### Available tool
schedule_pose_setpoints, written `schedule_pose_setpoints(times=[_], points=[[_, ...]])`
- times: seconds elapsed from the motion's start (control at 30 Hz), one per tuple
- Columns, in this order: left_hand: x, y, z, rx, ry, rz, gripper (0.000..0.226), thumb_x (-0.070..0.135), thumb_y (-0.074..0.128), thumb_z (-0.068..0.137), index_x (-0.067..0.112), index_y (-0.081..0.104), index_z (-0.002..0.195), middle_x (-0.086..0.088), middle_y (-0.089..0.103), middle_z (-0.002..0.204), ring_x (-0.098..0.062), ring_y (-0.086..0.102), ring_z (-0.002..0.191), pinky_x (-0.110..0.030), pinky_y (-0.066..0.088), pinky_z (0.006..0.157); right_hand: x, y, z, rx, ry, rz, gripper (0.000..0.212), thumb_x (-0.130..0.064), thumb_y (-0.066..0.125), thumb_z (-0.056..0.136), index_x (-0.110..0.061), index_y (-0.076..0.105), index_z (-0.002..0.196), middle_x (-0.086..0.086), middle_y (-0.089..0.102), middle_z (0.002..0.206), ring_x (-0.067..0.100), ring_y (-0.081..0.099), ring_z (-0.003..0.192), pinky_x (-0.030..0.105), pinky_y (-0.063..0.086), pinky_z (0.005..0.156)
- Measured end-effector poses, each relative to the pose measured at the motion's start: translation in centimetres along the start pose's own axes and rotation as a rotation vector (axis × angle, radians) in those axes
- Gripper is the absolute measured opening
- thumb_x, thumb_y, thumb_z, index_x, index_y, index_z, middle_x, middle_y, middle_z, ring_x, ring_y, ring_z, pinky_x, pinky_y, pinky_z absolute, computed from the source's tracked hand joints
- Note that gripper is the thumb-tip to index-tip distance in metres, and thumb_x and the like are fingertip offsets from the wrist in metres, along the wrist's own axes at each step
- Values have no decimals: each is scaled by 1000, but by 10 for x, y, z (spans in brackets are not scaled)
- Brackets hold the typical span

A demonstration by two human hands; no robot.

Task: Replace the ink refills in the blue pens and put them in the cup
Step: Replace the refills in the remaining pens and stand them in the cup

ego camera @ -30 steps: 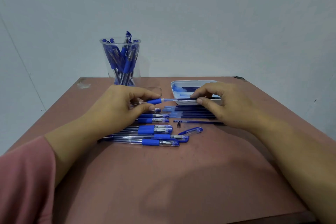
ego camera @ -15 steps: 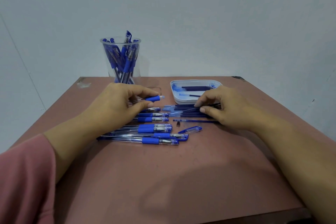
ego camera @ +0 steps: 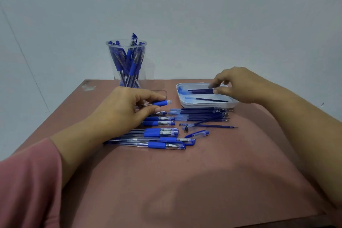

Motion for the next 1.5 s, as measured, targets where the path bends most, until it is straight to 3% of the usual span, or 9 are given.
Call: schedule_pose_setpoints(times=[0.17,0.33,0.43,0.67,0.9,1.07,1.23,1.4,1.5], points=[[0,0,0,-6,1,3,26,30,70,84,41,69,108,52,52,75,12,58,80,-1,38,65,12,30,22,-194,67,35,9,-32,72,85,-38,72,91,-23,61,86,-5,53,82,21,39,69],[0,2,1,-8,-6,4,26,31,71,84,46,68,105,45,59,80,6,61,82,-4,41,69,20,37,29,-195,79,0,9,-34,70,85,-37,68,78,-12,69,82,5,62,82,27,47,70],[1,1,1,-6,-5,15,27,30,70,84,44,69,107,45,58,80,8,60,82,-3,41,68,20,34,27,-138,59,1,6,-38,68,85,-35,65,81,-12,69,85,8,64,83,33,52,77],[5,-4,0,26,12,18,28,26,70,85,35,70,112,54,50,75,20,55,79,1,37,66,-30,1,-15,91,-138,344,16,-29,73,82,-42,69,91,-18,68,83,-1,61,85,11,45,80],[4,-4,0,57,-7,16,27,26,71,84,36,70,109,51,55,82,13,58,78,-1,39,67,-61,-8,-31,122,-212,462,11,-19,72,82,-24,76,91,-10,73,87,3,63,83,5,42,76],[0,-6,0,85,-54,1,26,28,70,84,41,69,107,43,60,78,3,61,78,-3,40,65,-60,-8,-32,140,-198,463,9,-18,72,83,-25,76,88,-8,72,82,4,63,81,4,41,73],[3,-7,-1,96,-44,17,26,22,71,85,34,70,108,50,52,70,17,55,70,1,36,63,-59,-9,-31,154,-206,442,10,-19,73,82,-27,75,86,-10,72,80,3,64,79,4,40,73],[5,-7,-1,94,-40,26,25,21,72,84,32,71,107,50,52,68,19,55,68,1,37,64,-61,-9,-32,143,-205,435,12,-18,74,81,-29,75,85,-11,72,80,2,63,78,2,39,73],[4,-7,-1,86,-49,32,26,26,72,84,39,69,105,43,58,73,8,59,69,-1,39,63,-60,-8,-32,114,-189,426,13,-18,74,81,-30,75,86,-12,73,82,3,63,81,2,39,74]])
Point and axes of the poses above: each hand's wrist, its own z-axis towards the middle knuckle, its own y-axis out of the palm, x = y × z, the point moved 8 cm from there along z, towards the middle knuckle
